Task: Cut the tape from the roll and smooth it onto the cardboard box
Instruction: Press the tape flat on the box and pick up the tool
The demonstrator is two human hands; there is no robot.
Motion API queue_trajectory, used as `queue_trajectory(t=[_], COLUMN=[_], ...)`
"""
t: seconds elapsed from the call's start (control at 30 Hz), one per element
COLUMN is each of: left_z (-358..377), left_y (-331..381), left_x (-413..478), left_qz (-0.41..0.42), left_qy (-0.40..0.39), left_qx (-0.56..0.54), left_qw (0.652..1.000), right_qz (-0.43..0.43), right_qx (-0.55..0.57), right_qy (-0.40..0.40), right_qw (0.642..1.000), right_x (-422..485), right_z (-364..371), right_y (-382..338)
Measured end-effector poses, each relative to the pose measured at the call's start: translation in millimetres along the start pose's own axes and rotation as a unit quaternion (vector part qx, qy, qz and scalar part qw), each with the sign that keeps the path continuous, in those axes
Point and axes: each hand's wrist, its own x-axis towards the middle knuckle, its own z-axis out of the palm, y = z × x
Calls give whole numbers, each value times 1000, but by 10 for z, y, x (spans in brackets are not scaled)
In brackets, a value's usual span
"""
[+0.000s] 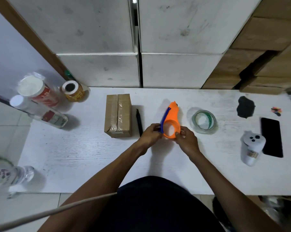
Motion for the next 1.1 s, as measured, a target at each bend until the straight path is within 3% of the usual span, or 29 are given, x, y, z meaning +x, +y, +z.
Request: queue_trajectory(t=[0.33,0.53,0.67,0.77,0.87,0.93,1.03,1.1], left_z=[-24,-165,-299,-403,-506,-619,-839,-1018], left_y=[-74,-200,-323,-373,-328,-273,-215,-198], left_x=[43,6,-92,-253,-514,-668,-753,-697], left_qz=[-5,20,43,85,195,281,359,361], left_qy=[0,61,71,97,163,227,307,335], left_qx=[-12,11,48,88,147,190,265,327], left_qw=[1000,998,995,988,956,913,841,806], right_qz=[2,19,-11,-84,-179,-238,-321,-353], right_qx=[46,77,54,50,23,-30,-146,-260], right_qy=[11,45,109,141,124,91,-11,-89], right_qw=[999,996,992,985,976,967,936,894], right_x=[11,24,-38,-98,-143,-153,-116,-64], right_z=[-25,-19,-40,-56,-48,43,361,638], right_y=[35,156,113,-3,-177,-325,-469,-488])
